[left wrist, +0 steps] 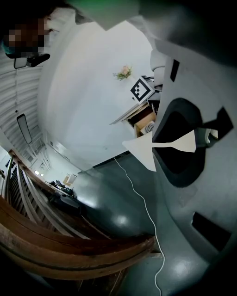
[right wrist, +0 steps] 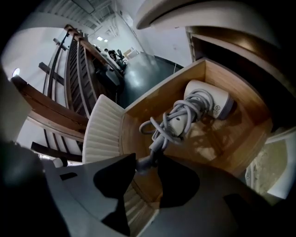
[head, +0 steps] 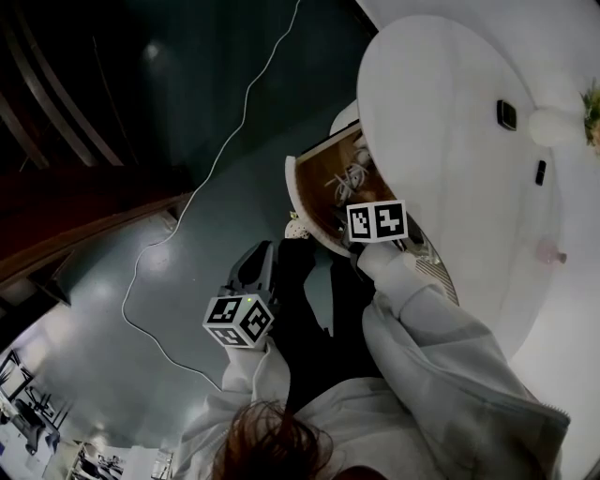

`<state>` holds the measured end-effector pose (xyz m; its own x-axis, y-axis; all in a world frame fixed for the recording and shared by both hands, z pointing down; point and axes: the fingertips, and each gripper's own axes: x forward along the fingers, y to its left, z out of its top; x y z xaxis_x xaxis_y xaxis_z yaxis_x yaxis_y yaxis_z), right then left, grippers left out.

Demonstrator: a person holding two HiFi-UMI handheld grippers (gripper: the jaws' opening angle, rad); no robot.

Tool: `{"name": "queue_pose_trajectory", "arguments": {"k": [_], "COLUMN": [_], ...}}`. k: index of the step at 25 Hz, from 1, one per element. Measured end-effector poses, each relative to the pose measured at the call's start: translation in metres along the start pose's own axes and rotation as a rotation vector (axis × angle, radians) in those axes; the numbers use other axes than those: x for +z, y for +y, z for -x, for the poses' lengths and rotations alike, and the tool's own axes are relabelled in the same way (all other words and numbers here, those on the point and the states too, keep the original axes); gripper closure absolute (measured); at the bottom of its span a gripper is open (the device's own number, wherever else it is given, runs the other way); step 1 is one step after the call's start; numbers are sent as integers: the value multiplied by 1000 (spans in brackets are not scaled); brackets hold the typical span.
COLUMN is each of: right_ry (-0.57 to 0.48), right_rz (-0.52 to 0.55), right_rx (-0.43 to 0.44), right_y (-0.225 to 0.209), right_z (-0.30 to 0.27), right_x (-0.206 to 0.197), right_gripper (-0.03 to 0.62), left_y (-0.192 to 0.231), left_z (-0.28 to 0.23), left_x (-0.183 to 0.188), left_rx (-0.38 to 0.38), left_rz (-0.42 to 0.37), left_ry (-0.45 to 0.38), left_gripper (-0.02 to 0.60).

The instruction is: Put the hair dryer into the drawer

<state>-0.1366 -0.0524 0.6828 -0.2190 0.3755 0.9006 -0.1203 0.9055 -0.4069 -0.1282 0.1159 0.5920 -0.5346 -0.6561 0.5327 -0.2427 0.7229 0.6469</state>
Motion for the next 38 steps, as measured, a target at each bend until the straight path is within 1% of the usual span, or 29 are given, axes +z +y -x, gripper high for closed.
{"name": "queue_pose_trajectory", "arguments": {"k": [5, 10, 16, 19, 21, 26, 28, 30, 31, 33, 34, 36, 38], "right_ry": [49, 139, 229, 240, 237, 225, 247, 300, 314, 303, 290, 270, 261], "right_rz": [12, 66, 193, 219, 221, 197, 238, 322, 352, 345, 329, 313, 320], "right_rx": [-9, -25, -99, -117, -111, -91, -121, -184, -202, -179, -164, -155, -164], "right_y": [-2, -5, -16, -17, -16, -16, -17, -23, -24, -20, -19, -19, -19], "right_z": [-23, -47, -78, -89, -91, -92, -94, -98, -99, -100, -100, -96, -91], "right_x": [14, 26, 19, 17, 19, 15, 9, 1, 0, 0, 1, 5, 7], "right_gripper": [390, 391, 396, 401, 399, 390, 382, 352, 378, 372, 361, 281, 256], "left_y": [9, 16, 26, 33, 36, 31, 30, 29, 29, 30, 31, 33, 33], "left_z": [3, 8, 14, 17, 19, 17, 17, 18, 19, 22, 23, 24, 24], "left_x": [1, -3, -15, -20, -22, -23, -23, -23, -23, -23, -23, -23, -22], "left_rx": [22, 45, 82, 103, 112, 100, 95, 93, 92, 93, 94, 95, 89], "left_rz": [14, 29, 55, 72, 82, 80, 77, 76, 76, 75, 76, 78, 75], "left_ry": [-8, -5, 2, 0, -5, -9, -10, -9, -10, -12, -13, -16, -20], "left_gripper": [545, 545, 545, 545, 545, 545, 545, 545, 545, 545, 545, 545, 545]}}
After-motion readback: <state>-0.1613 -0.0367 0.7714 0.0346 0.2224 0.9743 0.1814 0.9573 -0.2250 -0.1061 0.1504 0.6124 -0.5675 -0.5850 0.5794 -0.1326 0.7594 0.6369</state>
